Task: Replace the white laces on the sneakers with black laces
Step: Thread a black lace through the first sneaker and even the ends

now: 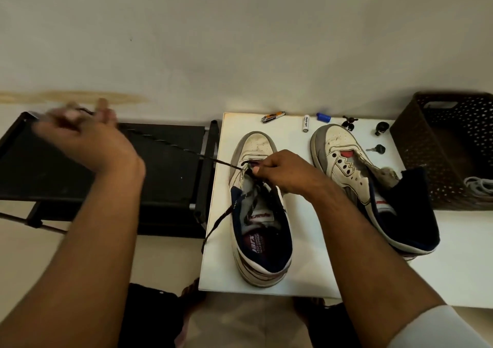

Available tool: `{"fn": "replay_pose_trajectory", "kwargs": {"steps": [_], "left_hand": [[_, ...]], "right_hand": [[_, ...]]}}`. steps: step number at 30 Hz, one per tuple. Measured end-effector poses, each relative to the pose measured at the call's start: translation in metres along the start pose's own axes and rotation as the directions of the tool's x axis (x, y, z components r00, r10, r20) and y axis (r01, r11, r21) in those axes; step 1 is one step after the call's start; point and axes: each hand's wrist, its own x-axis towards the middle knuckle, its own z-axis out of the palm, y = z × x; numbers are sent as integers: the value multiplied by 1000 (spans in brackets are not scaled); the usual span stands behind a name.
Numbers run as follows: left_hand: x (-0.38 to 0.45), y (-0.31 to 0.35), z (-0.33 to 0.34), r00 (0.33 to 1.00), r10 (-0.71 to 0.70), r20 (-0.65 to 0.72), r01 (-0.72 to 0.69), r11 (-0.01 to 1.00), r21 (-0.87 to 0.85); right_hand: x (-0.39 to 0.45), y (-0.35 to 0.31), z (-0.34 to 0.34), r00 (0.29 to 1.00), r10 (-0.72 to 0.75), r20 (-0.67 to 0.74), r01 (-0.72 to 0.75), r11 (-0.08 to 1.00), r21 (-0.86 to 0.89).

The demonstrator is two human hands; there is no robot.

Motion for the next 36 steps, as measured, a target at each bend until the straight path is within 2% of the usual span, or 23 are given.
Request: {"fn": "replay_pose_trajectory", "kwargs": {"steps": [1,2,3,4,5,7,8,11,13,14,15,16,17,19,21,23,24,26,27,30,32,34,36], "left_hand": [[3,-2,-7,979,194,57,-202,947,250],[-2,-5,-10,921,315,229,-387,807,445],[-13,-12,-11,833,305,461,-535,655,534],[-32,-16,-9,739,124,662,-605,554,572],[-52,-19,-6,631,-161,759,-610,502,613],[-82,-26,-2,439,-602,667,-536,420,732],[-90,-31,-2,414,-669,618,-522,382,763],[-94,-37,-2,444,-679,585,-460,388,799],[-87,-30,5,494,-652,575,-284,504,816],[-76,-25,8,620,-564,545,-141,603,785],[-58,-21,12,797,-402,450,-17,731,683],[-31,-15,11,939,-199,280,25,853,522],[-5,-9,5,996,-25,91,-13,919,394],[25,-5,-14,976,180,-119,-102,871,481],[19,-2,-18,967,221,126,-251,749,613],[-22,-7,-6,874,15,486,-390,618,682],[-47,-11,0,781,-205,590,-370,609,701],[-88,-20,7,538,-616,576,-268,522,809],[-98,-27,6,466,-678,568,-326,465,823],[-95,-33,6,492,-630,601,-418,434,798],[-82,-25,8,586,-547,597,-443,401,802],[-68,-17,9,654,-473,590,-521,284,805],[-64,-15,9,608,-550,573,-587,174,790]], "right_hand": [[0,-1,0,1000,5,0,-5,1000,1],[1,-2,1,1000,6,-2,-6,1000,-3],[1,-3,1,1000,5,-5,-5,1000,-10],[2,-3,2,1000,2,-6,-2,1000,-17],[2,-3,1,1000,-4,-5,4,1000,-22],[1,-2,0,1000,-12,-3,12,1000,-11],[0,-2,-1,1000,-15,2,15,1000,7],[-2,0,-6,1000,-3,15,2,998,67],[-2,0,-7,1000,0,18,-1,998,68],[-2,0,-8,1000,1,21,-2,998,67],[-3,0,-9,1000,2,21,-3,998,65],[-4,-1,-10,1000,0,21,-2,998,59],[-4,-1,-11,1000,0,23,-2,999,50],[-6,-1,-13,1000,1,25,-2,999,44],[-7,-3,-14,1000,-5,30,4,999,33],[-7,-4,-14,999,-11,38,12,1000,-8],[-7,-5,-13,999,-14,41,16,999,-32],[-7,-4,-12,999,-28,33,30,998,-59],[-7,-4,-13,999,-35,25,37,998,-59],[-10,-1,-17,999,-42,5,43,998,-48],[-10,-1,-19,999,-37,-1,37,998,-43],[-10,0,-20,999,-29,-16,28,999,-40],[-9,1,-21,999,-27,-23,26,999,-38]]}}
